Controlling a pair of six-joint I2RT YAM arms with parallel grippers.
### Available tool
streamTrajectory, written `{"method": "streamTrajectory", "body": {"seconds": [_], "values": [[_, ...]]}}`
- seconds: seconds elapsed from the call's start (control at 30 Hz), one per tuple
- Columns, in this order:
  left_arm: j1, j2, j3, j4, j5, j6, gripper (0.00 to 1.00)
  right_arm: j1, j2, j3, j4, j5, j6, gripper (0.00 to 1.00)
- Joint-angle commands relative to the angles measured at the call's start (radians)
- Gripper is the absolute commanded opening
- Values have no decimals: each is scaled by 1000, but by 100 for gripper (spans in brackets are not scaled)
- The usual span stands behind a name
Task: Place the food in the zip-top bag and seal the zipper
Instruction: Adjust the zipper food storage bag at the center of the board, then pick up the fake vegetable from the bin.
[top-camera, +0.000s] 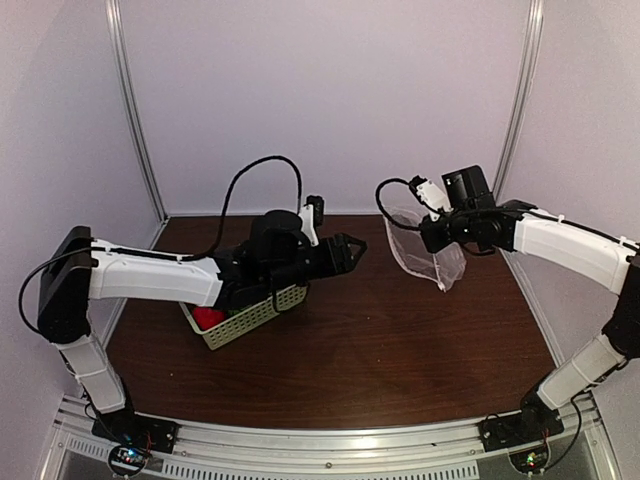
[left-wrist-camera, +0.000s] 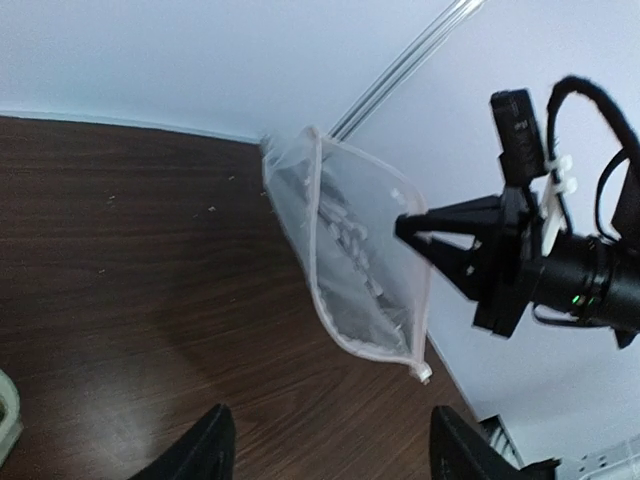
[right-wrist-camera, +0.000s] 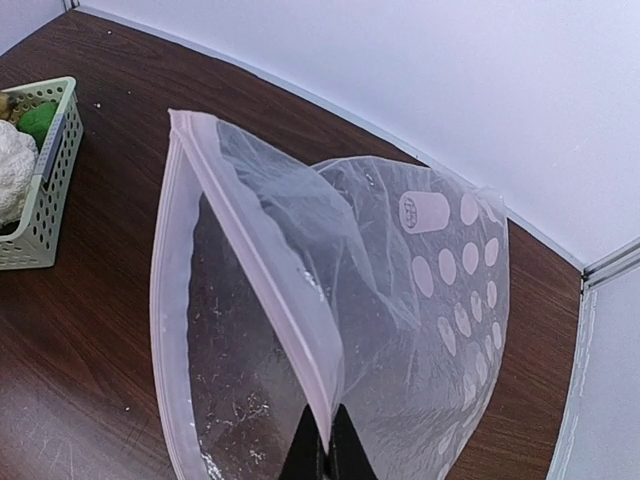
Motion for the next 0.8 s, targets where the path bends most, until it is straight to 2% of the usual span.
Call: {"method": "streamTrajectory", "body": {"seconds": [0.0,0.13,0.23,0.43,0.57,0.6,0.63,0.77], "values": [[11,-134,-33,-362,-190,207,72,-23,-18,-50,86,-49,-4,0],[39,-220,3,-625,-315,301,82,-47,-23,-73,105,-101,2,0],[116,-260,34,-778,-345,346,97,-62,-44,-103,128,-145,-9,0],[266,-306,93,-928,-297,628,98,-85,-89,-138,129,-191,-42,0],[327,-249,175,-1064,-262,887,97,-110,-107,-150,130,-232,-34,0],[345,-235,172,-1087,-290,934,97,-116,-110,-155,135,-238,-34,0],[373,-228,158,-1091,-311,956,98,-119,-113,-159,136,-245,-33,0],[512,-222,111,-1046,-125,989,98,-128,-118,-165,131,-279,-32,0]]}}
